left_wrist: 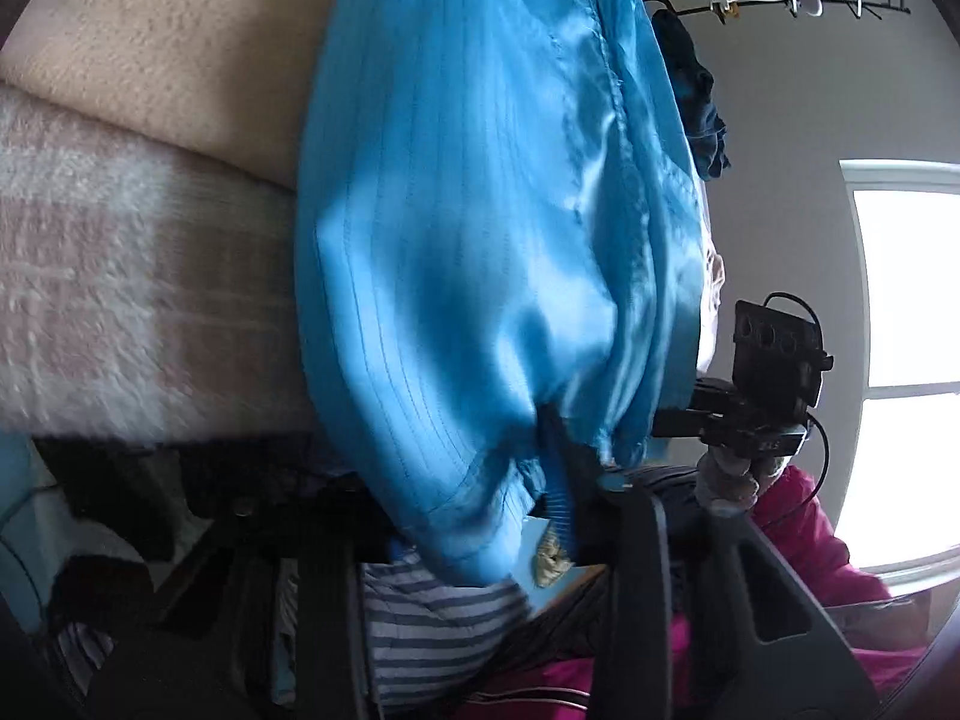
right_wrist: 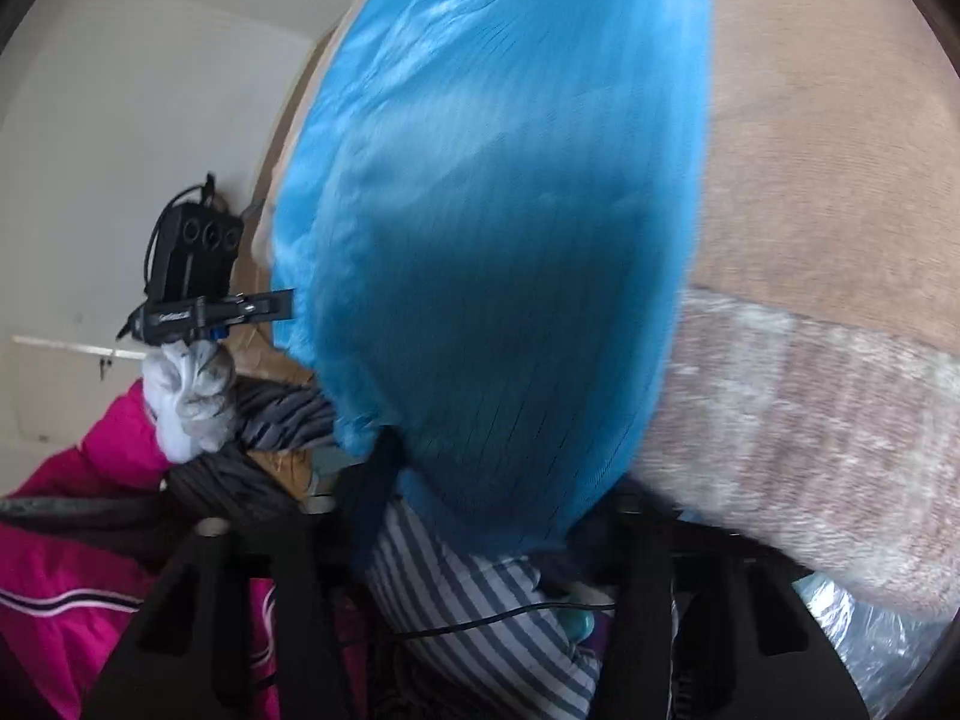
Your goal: Fold large clothes
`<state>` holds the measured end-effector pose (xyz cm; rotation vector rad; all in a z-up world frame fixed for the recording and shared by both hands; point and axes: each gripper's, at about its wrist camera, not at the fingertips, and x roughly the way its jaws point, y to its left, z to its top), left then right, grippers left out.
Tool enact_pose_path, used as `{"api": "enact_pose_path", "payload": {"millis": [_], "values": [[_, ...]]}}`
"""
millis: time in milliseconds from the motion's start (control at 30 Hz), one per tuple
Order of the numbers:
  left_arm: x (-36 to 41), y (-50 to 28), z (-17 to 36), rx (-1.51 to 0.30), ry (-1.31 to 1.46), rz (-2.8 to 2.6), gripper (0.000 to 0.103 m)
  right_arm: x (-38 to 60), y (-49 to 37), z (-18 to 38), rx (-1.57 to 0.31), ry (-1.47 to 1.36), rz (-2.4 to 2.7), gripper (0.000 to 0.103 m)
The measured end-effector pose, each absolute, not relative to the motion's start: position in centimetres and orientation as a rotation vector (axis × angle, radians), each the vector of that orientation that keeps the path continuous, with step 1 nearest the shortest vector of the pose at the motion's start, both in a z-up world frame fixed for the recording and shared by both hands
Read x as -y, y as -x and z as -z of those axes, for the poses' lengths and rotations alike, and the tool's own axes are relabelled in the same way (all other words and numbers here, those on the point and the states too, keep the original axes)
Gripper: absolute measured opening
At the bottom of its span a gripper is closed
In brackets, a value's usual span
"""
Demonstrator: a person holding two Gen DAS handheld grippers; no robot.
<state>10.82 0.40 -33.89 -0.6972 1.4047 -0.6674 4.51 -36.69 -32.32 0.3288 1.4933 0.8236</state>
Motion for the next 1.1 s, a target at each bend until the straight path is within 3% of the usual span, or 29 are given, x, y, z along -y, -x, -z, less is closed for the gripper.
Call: {"api": "enact_pose_path", "payload": {"millis": [67,167,467,733,1100], "values": [[-0.3,-10.6,33.3,-1.421,0.746,0.682,0.014,36.7,-4.7,31.8,-1.501,-0.384,-0.856,0.012],[-0.2,-10.5,31.8,-1.415,0.763,0.703,0.008,36.7,-4.7,30.1,-1.469,-0.449,-0.908,0.007],[-2.0,-12.0,26.6,-1.285,0.897,0.753,0.005,37.9,-4.8,25.7,-1.346,-0.599,-0.915,0.005],[-3.8,-18.1,22.5,-1.154,0.884,0.69,0.004,39.1,-9.2,22.2,-1.222,-0.634,-0.812,0.005],[-2.9,-26.8,24.5,-1.137,0.84,0.559,0.004,36.9,-18.9,23.4,-1.184,-0.485,-0.663,0.005]]}}
